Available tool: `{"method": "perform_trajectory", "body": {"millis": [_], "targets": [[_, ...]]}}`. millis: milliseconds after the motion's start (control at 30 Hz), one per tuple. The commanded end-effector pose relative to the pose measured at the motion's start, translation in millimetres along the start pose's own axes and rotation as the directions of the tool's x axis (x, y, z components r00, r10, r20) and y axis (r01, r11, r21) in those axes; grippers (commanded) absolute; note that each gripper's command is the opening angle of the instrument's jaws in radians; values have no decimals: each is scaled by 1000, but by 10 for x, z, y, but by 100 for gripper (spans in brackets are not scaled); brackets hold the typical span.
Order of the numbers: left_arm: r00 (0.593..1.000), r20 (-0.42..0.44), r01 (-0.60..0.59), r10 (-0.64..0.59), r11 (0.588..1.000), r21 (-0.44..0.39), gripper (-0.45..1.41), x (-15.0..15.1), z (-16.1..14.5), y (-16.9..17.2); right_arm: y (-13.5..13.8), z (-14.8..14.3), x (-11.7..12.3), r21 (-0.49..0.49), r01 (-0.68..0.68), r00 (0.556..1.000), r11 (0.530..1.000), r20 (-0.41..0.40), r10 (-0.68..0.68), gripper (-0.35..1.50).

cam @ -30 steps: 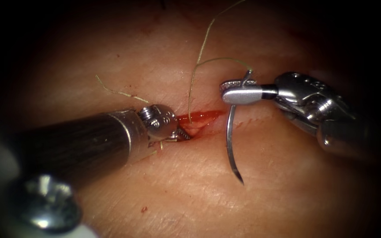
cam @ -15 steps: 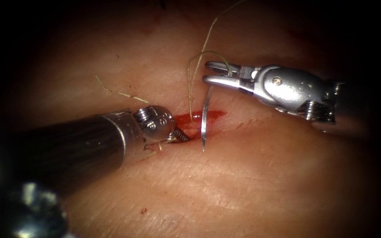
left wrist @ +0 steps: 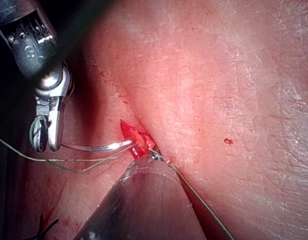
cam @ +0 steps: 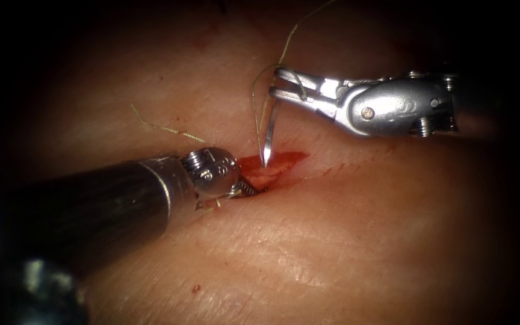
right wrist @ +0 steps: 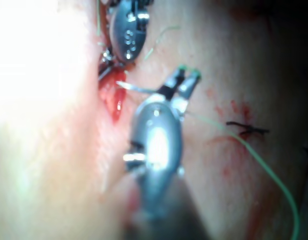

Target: Wound Closure

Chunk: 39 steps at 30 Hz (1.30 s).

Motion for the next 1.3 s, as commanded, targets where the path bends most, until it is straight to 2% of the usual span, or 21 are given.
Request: {"method": "perform_trajectory", "body": {"millis": [33,500,1300], "targets": [[1000,-2,-3,3,1000,5,12,1,4,-6,2,8,-5,-1,22,1000,1000,-2,-22,-35],[1000,-4,-5,5,1000,7,11,0,1,-6,-15,7,-4,0,79,997,997,-1,-79,-35],[1000,-7,-7,7,1000,13,11,-3,-1,-6,-48,3,-20,57,155,987,986,27,-157,-35]]}}
